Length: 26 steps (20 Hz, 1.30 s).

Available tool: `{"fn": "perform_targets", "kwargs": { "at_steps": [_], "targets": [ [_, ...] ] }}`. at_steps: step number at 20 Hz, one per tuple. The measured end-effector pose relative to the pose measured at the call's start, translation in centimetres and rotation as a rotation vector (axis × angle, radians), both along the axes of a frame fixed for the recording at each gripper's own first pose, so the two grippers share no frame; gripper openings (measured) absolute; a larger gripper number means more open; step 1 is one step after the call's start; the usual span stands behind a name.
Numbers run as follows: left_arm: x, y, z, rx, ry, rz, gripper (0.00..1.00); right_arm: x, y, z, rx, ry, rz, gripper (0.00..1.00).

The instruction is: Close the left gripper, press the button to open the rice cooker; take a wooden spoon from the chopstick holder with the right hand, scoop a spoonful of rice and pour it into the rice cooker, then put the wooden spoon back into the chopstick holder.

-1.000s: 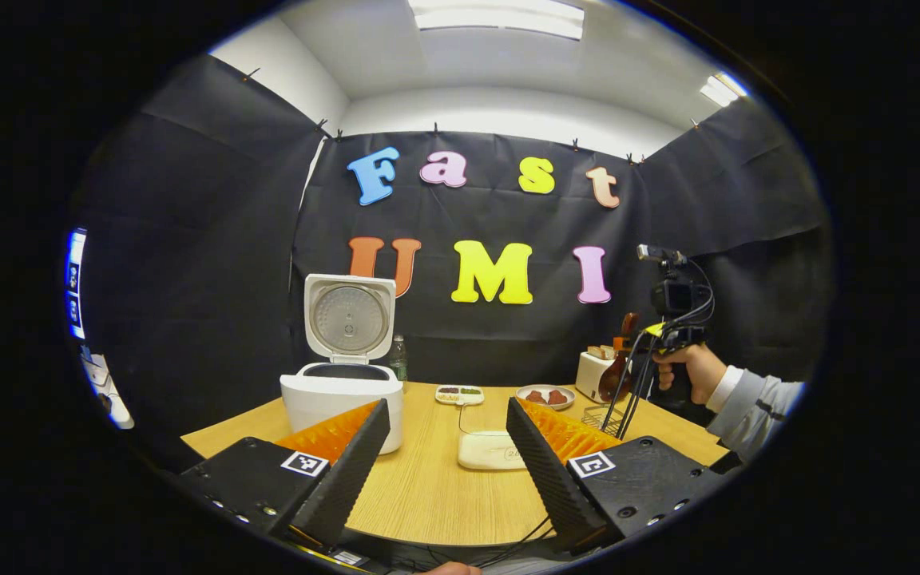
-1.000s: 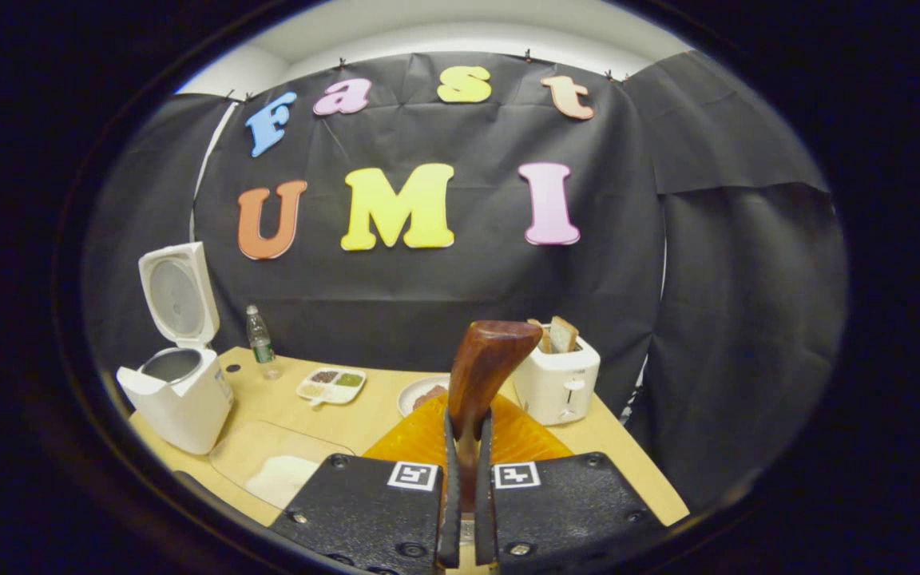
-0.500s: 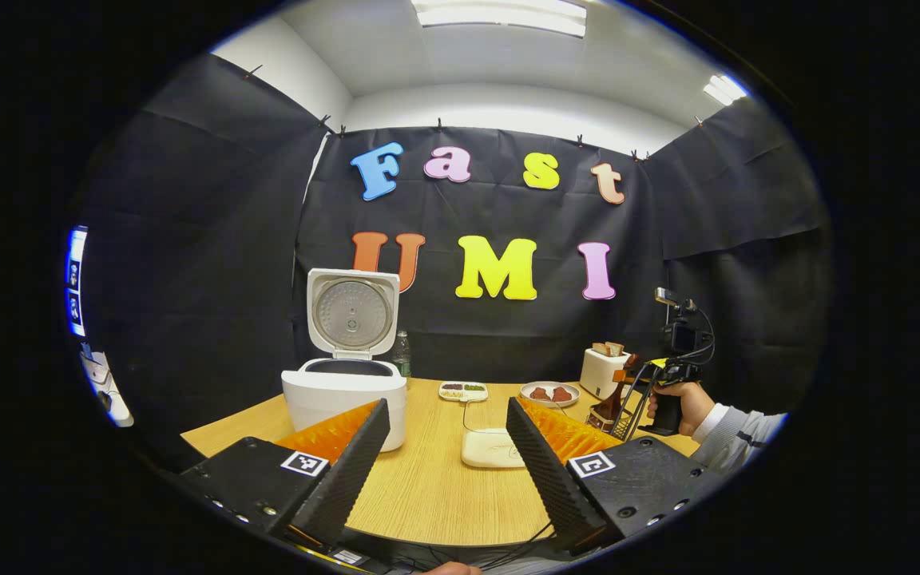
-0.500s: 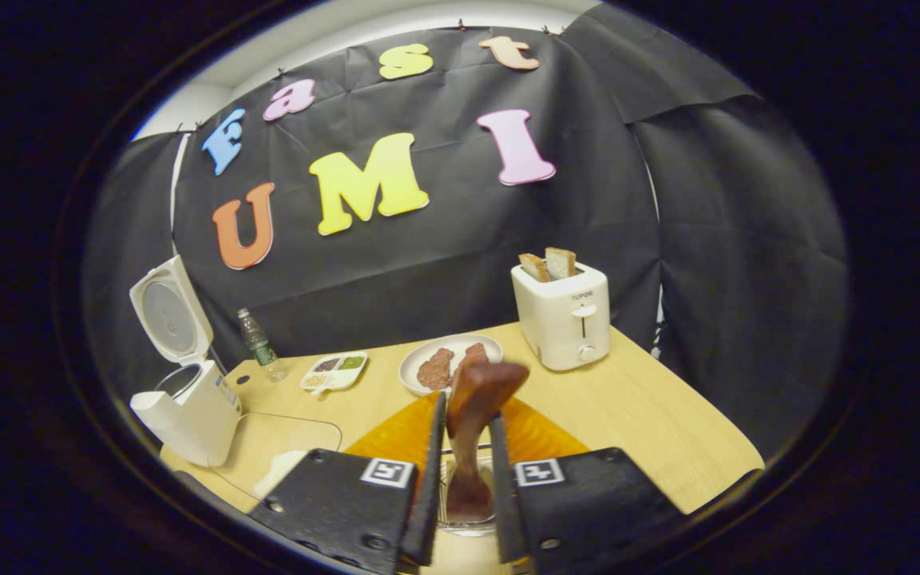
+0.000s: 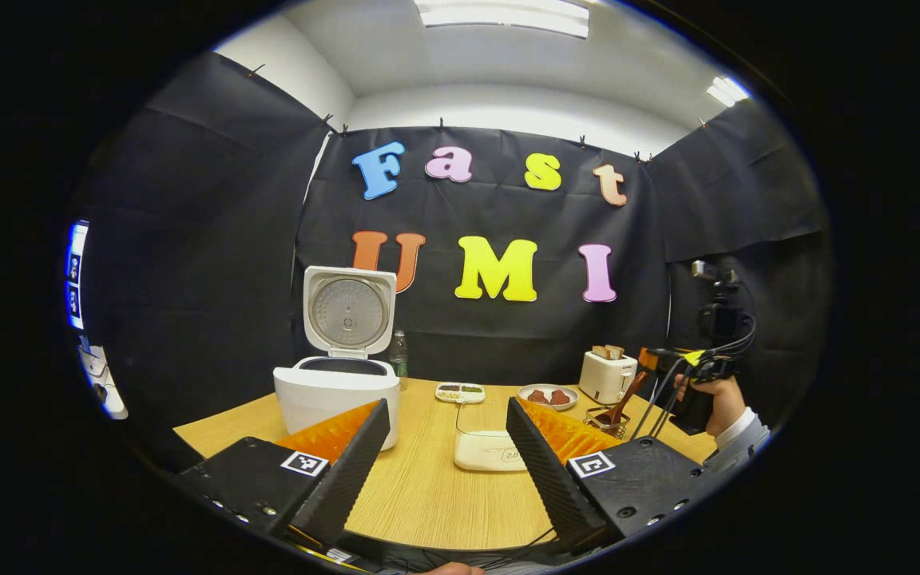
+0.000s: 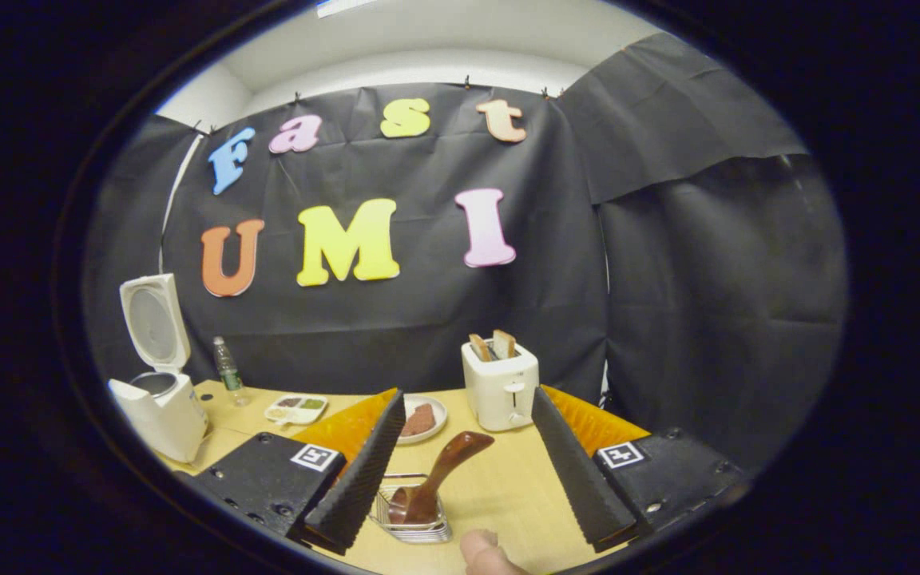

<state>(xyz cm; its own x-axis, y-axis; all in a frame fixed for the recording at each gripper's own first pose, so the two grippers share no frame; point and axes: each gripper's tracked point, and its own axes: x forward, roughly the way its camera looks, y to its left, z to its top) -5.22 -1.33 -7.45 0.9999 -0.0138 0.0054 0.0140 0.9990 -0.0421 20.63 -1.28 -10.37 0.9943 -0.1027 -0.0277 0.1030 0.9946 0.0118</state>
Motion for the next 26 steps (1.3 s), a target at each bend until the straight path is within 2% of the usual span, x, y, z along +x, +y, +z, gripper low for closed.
{"fn": "perform_targets", "kwargs": {
  "at_steps": [1,2,3,6,8,11,16,19,20,21,22,23,24,26],
  "targets": [
    [0.2,0.3,-0.1,0.000,0.001,0.011,0.94,-1.2,0.0,0.4,-0.023,0.004,0.001,1.00],
    [0.4,0.6,-0.1,-0.003,0.003,0.026,0.94,-2.3,0.3,0.5,-0.041,0.011,0.008,0.96],
    [0.7,0.7,-0.1,-0.003,0.003,0.033,0.94,-3.8,0.7,0.4,-0.047,0.005,0.035,1.00],
    [2.4,2.4,0.3,0.021,-0.005,0.083,0.94,-8.0,3.3,1.5,-0.030,-0.031,0.121,1.00],
    [4.0,3.8,0.7,0.018,0.008,0.123,0.94,-10.0,3.3,1.7,-0.036,-0.076,0.137,1.00],
    [7.0,5.0,2.3,-0.003,0.031,0.119,0.94,-12.0,3.6,1.2,-0.014,-0.114,0.153,1.00],
    [13.9,9.4,9.1,0.026,-0.037,0.171,0.94,-13.1,3.3,1.0,-0.023,-0.131,0.185,1.00],
    [18.9,11.9,12.3,0.059,-0.040,0.177,0.94,-12.8,4.0,0.3,-0.035,-0.136,0.237,1.00],
    [20.8,12.6,13.6,0.075,-0.057,0.175,0.94,-12.6,4.1,0.3,-0.042,-0.140,0.244,0.96],
    [22.5,13.4,14.7,0.088,-0.070,0.170,0.94,-12.0,4.0,0.0,-0.046,-0.140,0.247,1.00],
    [24.4,14.1,15.2,0.070,-0.069,0.161,0.94,-11.5,4.0,-0.3,-0.047,-0.139,0.252,1.00],
    [25.8,14.7,15.4,0.041,-0.057,0.152,0.94,-10.9,4.1,-0.8,-0.045,-0.130,0.255,0.96],
    [27.3,15.4,15.8,0.025,-0.063,0.155,0.94,-10.3,4.1,-1.2,-0.040,-0.121,0.261,1.00],
    [30.1,17.4,16.1,0.022,-0.052,0.167,0.94,-9.0,4.3,-2.1,-0.030,-0.095,0.273,1.00]
  ]
}}
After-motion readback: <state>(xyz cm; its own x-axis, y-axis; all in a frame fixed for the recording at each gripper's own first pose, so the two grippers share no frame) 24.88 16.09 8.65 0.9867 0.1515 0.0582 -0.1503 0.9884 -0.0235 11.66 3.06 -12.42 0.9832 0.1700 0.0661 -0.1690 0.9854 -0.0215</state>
